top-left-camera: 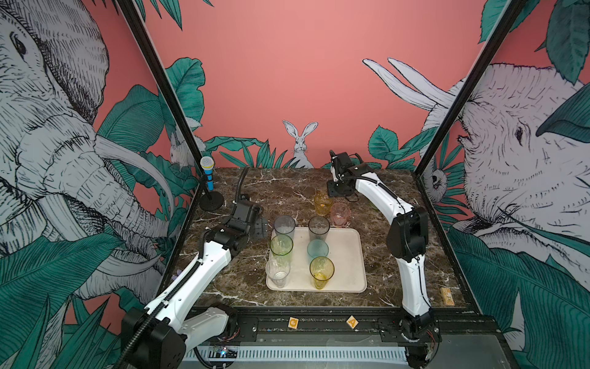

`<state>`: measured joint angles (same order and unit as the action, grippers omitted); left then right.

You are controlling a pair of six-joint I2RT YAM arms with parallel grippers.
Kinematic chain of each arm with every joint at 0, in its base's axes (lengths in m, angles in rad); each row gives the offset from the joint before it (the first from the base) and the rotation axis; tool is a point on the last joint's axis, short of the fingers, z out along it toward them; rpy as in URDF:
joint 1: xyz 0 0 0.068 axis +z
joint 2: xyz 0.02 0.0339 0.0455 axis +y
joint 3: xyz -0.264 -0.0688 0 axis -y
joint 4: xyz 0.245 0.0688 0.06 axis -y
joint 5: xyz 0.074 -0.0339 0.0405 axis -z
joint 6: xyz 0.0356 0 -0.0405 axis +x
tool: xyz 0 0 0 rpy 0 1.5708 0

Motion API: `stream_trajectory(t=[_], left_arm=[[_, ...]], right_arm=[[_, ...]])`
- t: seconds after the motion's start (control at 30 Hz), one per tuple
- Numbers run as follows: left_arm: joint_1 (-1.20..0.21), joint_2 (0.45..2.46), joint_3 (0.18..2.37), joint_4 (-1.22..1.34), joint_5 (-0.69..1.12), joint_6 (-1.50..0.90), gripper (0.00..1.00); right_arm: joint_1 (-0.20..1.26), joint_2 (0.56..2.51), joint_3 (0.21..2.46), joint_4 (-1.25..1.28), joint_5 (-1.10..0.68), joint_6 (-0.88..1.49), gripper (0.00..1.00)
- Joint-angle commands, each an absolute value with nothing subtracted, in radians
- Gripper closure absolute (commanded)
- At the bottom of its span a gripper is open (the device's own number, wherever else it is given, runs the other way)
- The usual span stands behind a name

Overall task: Place the glasses into the tray
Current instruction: Pick up the glass from the top-center of the table.

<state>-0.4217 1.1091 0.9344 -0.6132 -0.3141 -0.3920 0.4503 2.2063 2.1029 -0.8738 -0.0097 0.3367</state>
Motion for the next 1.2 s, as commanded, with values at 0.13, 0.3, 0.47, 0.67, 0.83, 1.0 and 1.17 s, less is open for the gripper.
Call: stream_trajectory(t=[0.13,0.3,0.47,0.67,0.83,1.0,1.17], left_arm=[[-0.414,1.116,0.975,-0.604,-0.327,-0.378,0.06],[-0.415,1.114,0.978,-0.607,-0.33,-0.376,0.06],[-0.416,1.111,0.977,-0.611,-0.328,-0.377,0.06],[-0.415,1.107,0.982,-0.614,-0.331,-0.376,0.06],[-0.416,1.106,0.981,-0.615,-0.327,-0.379,0.06],[-0.416,1.104,0.981,-0.616,-0.325,-0.382,0.06],[-0.416,1.101,0.981,-0.617,-0.319,-0.383,0.06]], right_arm=[[0.445,2.246,2.143,-0.896,-0.021,0.327,0.48],[0.446,2.264,2.146,-0.897,-0.025,0.33,0.48],[0.446,2.279,2.151,-0.897,-0.028,0.328,0.49],[0.446,2.292,2.155,-0.899,-0.027,0.328,0.53],[0.446,2.305,2.16,-0.908,-0.01,0.328,0.56],[0.446,2.315,2.167,-0.913,0.001,0.328,0.61],[0.446,2.327,2.177,-0.918,0.002,0.328,0.68]])
